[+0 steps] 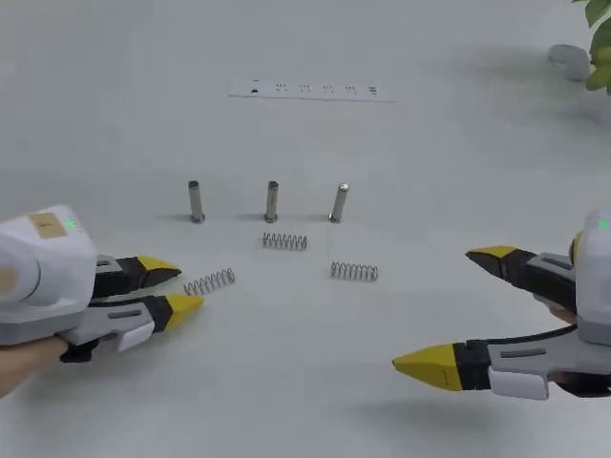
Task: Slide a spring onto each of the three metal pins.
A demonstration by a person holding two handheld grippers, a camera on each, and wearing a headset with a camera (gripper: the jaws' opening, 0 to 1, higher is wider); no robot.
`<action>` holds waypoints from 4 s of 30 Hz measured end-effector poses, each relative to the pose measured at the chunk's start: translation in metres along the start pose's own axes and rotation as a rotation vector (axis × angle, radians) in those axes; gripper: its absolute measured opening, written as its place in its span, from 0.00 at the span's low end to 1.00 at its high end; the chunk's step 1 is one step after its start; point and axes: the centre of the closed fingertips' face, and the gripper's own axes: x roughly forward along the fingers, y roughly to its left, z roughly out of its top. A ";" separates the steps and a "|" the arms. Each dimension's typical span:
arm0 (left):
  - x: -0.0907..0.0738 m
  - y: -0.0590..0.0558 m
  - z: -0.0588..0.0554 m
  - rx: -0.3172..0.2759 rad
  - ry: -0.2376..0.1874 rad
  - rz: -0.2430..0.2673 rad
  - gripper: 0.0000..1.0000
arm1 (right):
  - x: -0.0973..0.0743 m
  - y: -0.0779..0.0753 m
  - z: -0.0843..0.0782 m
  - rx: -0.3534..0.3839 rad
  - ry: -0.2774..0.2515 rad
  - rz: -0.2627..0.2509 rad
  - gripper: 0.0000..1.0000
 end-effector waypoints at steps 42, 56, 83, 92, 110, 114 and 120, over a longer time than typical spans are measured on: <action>0.011 0.000 0.004 0.033 0.015 -0.031 0.02 | -0.002 -0.001 -0.001 0.001 0.005 -0.009 1.00; 0.008 0.000 0.008 0.029 0.004 -0.036 0.02 | -0.001 -0.001 0.000 -0.002 0.007 -0.005 0.99; -0.003 -0.025 0.039 0.030 -0.074 -0.103 0.02 | 0.001 0.005 0.008 -0.017 -0.006 0.012 0.99; -0.011 -0.050 0.059 0.067 -0.113 -0.188 0.02 | 0.001 0.010 0.015 -0.033 -0.019 0.025 0.98; -0.025 -0.084 0.074 0.101 -0.131 -0.327 0.02 | 0.004 0.040 0.032 -0.045 -0.033 0.148 0.74; -0.028 -0.090 0.074 0.105 -0.130 -0.349 0.02 | 0.006 0.048 0.037 -0.047 -0.034 0.186 0.65; -0.030 -0.100 0.077 0.118 -0.131 -0.383 0.02 | 0.011 0.062 0.041 -0.062 -0.024 0.250 0.55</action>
